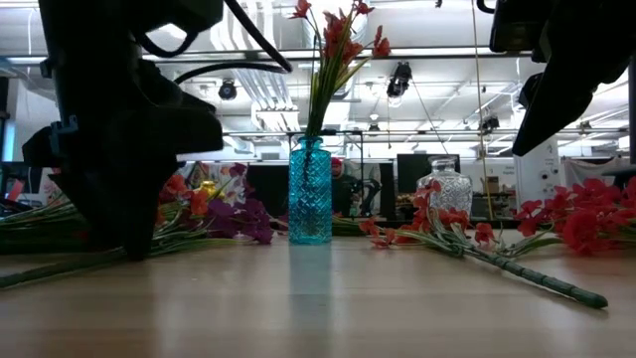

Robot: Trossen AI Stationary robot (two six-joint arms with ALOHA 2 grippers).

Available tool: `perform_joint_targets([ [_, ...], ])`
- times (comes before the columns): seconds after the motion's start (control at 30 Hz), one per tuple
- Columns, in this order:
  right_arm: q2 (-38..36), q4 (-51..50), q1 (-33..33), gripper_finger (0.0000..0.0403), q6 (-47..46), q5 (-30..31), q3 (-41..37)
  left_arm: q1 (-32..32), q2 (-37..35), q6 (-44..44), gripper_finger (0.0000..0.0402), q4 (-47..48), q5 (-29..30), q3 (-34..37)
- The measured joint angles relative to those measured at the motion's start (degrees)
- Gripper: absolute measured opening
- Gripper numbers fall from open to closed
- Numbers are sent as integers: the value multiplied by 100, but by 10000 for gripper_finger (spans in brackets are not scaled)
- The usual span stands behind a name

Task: Sort flowers into vase by color
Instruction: Put the bottom left violet flowers into the yellow vase

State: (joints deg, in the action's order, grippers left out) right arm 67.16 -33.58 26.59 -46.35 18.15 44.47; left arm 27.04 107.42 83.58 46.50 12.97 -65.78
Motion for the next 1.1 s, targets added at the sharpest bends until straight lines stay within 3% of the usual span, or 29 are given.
perform_joint_targets([
  [0.27,1,-2,0,325,7,-2,0,-8,116,-178,74,-149,-10,-26],
  [0.47,1,-1,0,325,0,-4,0,-5,32,-250,8,4,-102,-20],
  [0.8,2,-2,1,325,5,-4,0,30,-372,-263,1,886,-514,-2],
  [1.1,1,-2,0,325,73,-4,0,347,-1581,-10,0,2662,-1593,-2],
])
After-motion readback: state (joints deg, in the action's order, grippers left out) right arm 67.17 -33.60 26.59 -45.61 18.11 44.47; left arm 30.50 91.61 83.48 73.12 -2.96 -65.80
